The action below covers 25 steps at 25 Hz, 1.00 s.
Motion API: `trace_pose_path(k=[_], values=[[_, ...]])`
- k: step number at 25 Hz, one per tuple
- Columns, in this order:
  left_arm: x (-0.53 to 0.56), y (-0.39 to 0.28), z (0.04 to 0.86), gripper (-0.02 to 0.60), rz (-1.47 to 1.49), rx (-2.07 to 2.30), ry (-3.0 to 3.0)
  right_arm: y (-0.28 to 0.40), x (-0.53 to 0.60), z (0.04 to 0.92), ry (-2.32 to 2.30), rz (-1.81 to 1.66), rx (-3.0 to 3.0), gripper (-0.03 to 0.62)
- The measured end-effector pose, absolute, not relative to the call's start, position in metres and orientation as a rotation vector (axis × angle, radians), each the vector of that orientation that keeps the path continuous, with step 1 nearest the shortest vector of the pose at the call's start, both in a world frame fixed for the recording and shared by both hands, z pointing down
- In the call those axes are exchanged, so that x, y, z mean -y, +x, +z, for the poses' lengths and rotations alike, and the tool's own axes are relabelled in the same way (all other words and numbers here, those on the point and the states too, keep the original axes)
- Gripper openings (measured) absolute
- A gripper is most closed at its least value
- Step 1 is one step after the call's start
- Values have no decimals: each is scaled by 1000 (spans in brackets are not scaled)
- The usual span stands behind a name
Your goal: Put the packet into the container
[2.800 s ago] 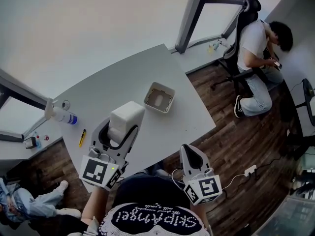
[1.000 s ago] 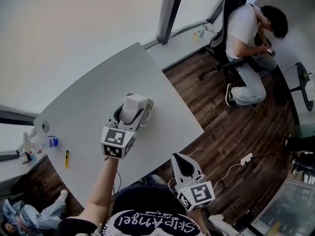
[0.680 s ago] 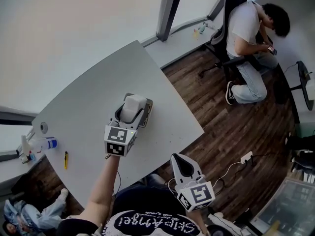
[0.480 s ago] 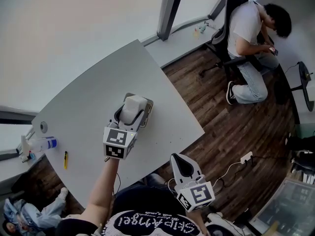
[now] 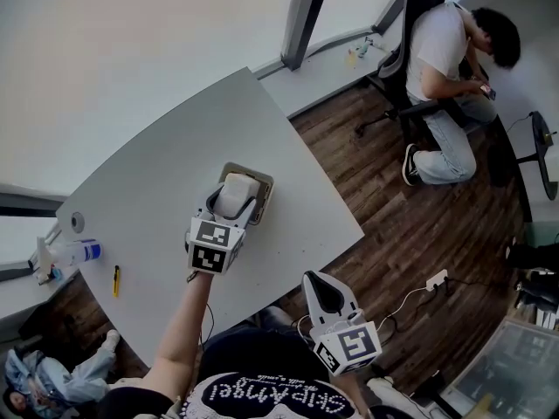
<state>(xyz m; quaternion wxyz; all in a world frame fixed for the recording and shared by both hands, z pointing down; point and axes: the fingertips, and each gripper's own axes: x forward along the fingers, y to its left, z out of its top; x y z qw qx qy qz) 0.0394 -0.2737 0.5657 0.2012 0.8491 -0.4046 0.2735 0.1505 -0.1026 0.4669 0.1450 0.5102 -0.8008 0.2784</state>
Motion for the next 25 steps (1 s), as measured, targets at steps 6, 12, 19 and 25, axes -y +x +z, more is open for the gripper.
trace_pose_path(k=[6, 12, 19, 25], values=[[266, 45, 579, 281, 972, 1083, 2392, 151, 102, 466, 1465, 795, 2314, 15], [265, 46, 585, 281, 1051, 1074, 2366, 150, 102, 466, 1475, 818, 2310, 15], [265, 48, 585, 281, 1055, 1075, 2371, 151, 101, 466, 1463, 803, 2316, 15], [269, 47, 579, 282, 993, 1096, 2371, 154, 100, 467, 1473, 812, 2308, 15]])
